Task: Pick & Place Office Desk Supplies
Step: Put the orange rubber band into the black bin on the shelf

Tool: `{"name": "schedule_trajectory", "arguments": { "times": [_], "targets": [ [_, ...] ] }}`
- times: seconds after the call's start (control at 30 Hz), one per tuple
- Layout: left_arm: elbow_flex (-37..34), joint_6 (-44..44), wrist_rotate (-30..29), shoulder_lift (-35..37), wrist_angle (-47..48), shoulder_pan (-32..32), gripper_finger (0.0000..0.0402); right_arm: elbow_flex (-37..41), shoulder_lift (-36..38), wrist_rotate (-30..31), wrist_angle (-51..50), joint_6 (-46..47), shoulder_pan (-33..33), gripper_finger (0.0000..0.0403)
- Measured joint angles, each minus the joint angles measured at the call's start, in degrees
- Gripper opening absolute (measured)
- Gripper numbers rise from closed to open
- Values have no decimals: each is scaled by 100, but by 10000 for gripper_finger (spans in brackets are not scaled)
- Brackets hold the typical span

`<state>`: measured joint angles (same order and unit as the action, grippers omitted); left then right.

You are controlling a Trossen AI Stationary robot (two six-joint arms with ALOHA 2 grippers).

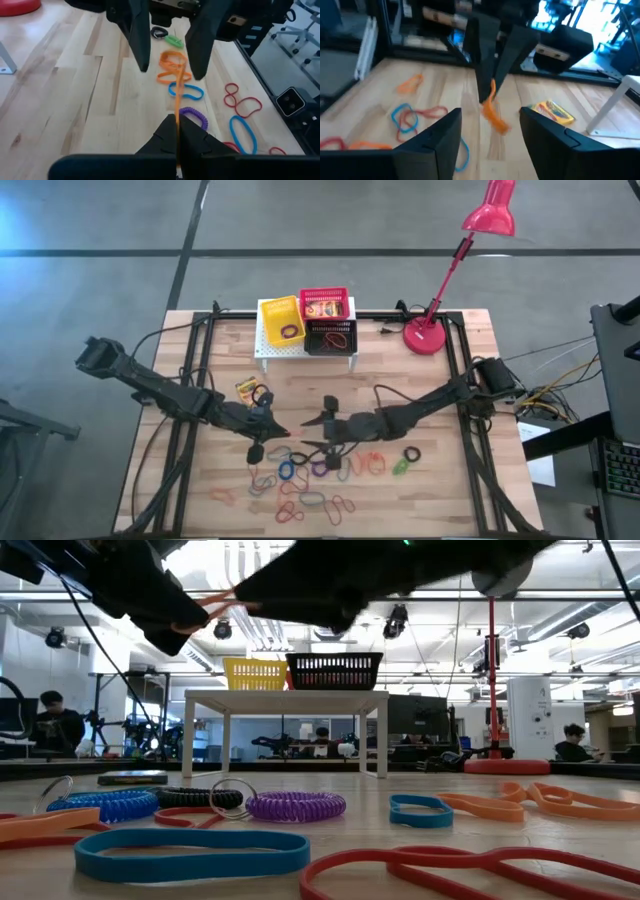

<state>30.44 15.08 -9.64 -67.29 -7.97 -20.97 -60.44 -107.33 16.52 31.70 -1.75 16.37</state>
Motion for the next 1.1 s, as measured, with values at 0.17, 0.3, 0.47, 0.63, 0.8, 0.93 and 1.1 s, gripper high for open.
{"name": "schedule_trajectory", "arguments": {
  "times": [0.17, 0.3, 0.47, 0.63, 0.8, 0.93, 1.1],
  "targets": [
    [-3, -12, -1, 0, 5, 0, 4, -666, -28, 200, -1318, -20, -21, 169],
    [-4, -12, -45, 0, 10, 0, 9, -958, -13, 208, -1909, 4, -20, 118],
    [-4, -12, -106, 0, 7, 0, 11, -971, -13, 205, -1954, 49, -12, 35],
    [-48, -10, -132, 0, -10, 2, 36, -964, -11, 196, -2123, 327, 14, 13],
    [-285, 229, -376, 0, -15, 7, 110, -956, 171, 307, -3057, 832, 47, 9],
    [-524, 536, -758, 0, -76, 7, 166, -956, 539, 316, -3728, 1043, 92, 9],
    [-736, 624, -991, 0, -346, 7, 204, -949, 1174, 789, -3906, 820, 91, 9]
  ]
}}
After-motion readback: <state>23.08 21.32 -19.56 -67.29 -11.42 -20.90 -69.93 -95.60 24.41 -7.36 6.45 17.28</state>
